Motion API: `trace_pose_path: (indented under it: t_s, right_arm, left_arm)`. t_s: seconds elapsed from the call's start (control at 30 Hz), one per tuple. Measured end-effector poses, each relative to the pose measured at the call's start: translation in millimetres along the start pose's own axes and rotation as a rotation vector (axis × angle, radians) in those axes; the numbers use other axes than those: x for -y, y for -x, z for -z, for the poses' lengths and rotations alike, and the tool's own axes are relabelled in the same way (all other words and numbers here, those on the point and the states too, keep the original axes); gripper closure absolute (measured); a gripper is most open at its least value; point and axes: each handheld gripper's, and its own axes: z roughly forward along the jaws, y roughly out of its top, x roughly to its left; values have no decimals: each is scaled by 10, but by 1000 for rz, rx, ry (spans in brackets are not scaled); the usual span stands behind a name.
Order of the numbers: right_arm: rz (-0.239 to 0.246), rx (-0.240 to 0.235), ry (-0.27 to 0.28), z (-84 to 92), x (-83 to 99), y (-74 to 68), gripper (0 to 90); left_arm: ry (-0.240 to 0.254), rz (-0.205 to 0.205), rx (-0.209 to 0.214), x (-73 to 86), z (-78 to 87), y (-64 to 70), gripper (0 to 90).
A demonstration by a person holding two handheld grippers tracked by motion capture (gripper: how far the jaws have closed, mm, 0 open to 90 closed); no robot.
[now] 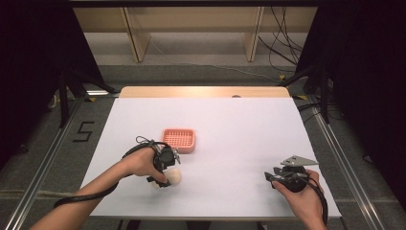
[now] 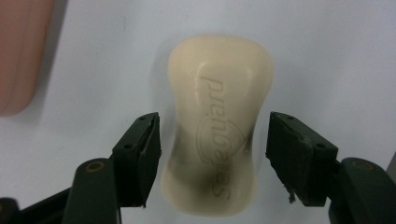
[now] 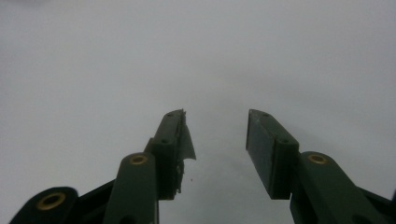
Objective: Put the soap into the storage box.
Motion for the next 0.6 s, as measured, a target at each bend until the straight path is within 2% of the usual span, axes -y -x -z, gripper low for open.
trace_pose_path:
  t_s: [0.07,0.1,0.13,0.17,0.2,0.27,0.3,0.4,0.47,0.5,0.6]
  right_arm:
    - [-12,-2,-1,0,0,-2,575]
    - [17,-8,0,-6,6,19,575]
    - [9,-12,3,-11,6,13,574]
    - [-6,4,-3,-9,17,-4,575]
    - [-42,-2,-14,-3,14,-34,574]
    - [-50,-5,-23,1,4,-43,573]
    - [-33,-6,-15,-7,4,-32,572]
    - [-63,-10,-42,4,4,-53,571]
    - [-64,-12,-30,1,7,-51,571]
    - [-42,-10,-12,-11,8,-35,571]
    - [-40,-8,-11,-10,10,-31,570]
  left_arm:
    - [1,1,-2,-4,-1,-2,354]
    - [-3,-4,-4,-5,-3,-2,356]
    - [-9,-5,-1,-4,-8,2,361]
    - [-14,8,9,-1,-15,15,364]
    - [-12,-11,-6,-7,-18,4,366]
    - [-16,-10,-4,-10,-21,3,368]
    - [-16,-7,-4,-14,-24,1,368]
    - [-21,-5,-3,-21,-43,1,369]
    - [-25,-12,-4,-25,-51,2,372]
    - [-30,-15,-4,-25,-53,2,374]
    - [-30,-4,-3,-25,-65,8,379]
